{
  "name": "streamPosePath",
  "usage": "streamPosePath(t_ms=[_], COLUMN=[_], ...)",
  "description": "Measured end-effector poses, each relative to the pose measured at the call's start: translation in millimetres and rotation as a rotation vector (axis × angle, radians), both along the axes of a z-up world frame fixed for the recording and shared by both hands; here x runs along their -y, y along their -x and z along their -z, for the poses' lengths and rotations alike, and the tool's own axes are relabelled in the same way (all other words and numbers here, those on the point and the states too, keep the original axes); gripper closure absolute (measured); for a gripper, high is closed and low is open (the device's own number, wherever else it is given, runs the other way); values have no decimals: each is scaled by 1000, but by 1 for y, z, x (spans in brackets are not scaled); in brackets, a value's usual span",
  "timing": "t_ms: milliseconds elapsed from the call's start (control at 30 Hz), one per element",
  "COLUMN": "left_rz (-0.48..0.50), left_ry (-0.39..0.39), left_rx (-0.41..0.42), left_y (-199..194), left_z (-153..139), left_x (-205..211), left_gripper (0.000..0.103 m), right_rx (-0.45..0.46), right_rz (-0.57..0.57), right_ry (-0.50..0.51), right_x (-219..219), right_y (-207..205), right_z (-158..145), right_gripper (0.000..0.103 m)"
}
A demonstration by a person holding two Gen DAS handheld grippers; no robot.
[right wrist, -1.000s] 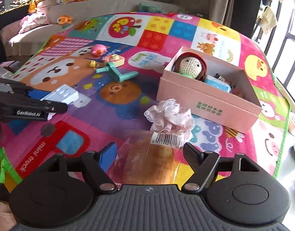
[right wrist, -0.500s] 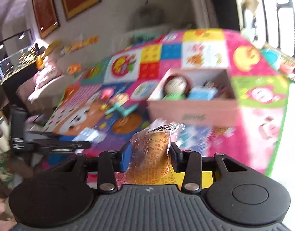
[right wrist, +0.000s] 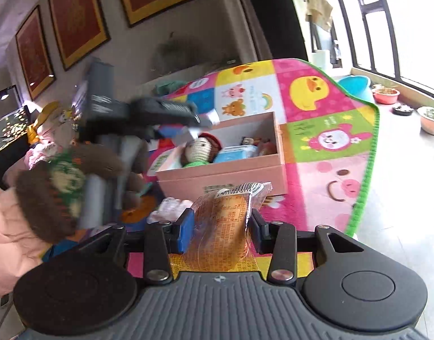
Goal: Organize objects
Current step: 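Carry the bread bun toward the box with the right tool while the left tool places the device, then lower the bagged bread bun into the pink box and open the right tool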
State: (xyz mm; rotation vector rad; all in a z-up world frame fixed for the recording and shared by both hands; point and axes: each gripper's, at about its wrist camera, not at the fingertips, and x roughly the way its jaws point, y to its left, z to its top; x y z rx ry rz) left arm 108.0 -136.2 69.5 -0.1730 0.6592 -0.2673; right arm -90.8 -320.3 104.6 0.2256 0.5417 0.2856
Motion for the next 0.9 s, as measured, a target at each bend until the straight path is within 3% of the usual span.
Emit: streamPosePath(t_ms=[67, 133, 300, 400, 533, 700, 800, 867, 900], left_rz=[14, 48, 68, 68, 45, -24, -62, -92, -108], left_ry=[-18, -99, -11, 32, 70, 136, 161, 165, 172], left_rx=[-67, -34, 22, 57, 26, 5, 35, 47, 49], left_y=[4, 22, 56, 81, 107, 130, 138, 140, 140], left_z=[15, 17, 0, -10, 3, 13, 10, 9, 9], left_x=[2, 6, -26, -59, -110, -166, -193, -209, -217], left_gripper=[49, 50, 51, 51, 51, 51, 51, 51, 51], right_rx=[2, -10, -37, 3, 138, 259, 281, 226, 189], right_rz=[11, 18, 27, 24, -7, -115, -219, -298, -306], right_ry=[-2, -7, 3, 49, 199, 461, 612, 637, 639], right_x=[7, 12, 13, 10, -4, -50, -86, -104, -110], right_y=[0, -3, -19, -26, -59, -146, -197, -225, -238], right_z=[2, 7, 13, 0, -39, -77, -72, -64, -60], right_gripper=[62, 62, 62, 62, 62, 62, 62, 60, 49])
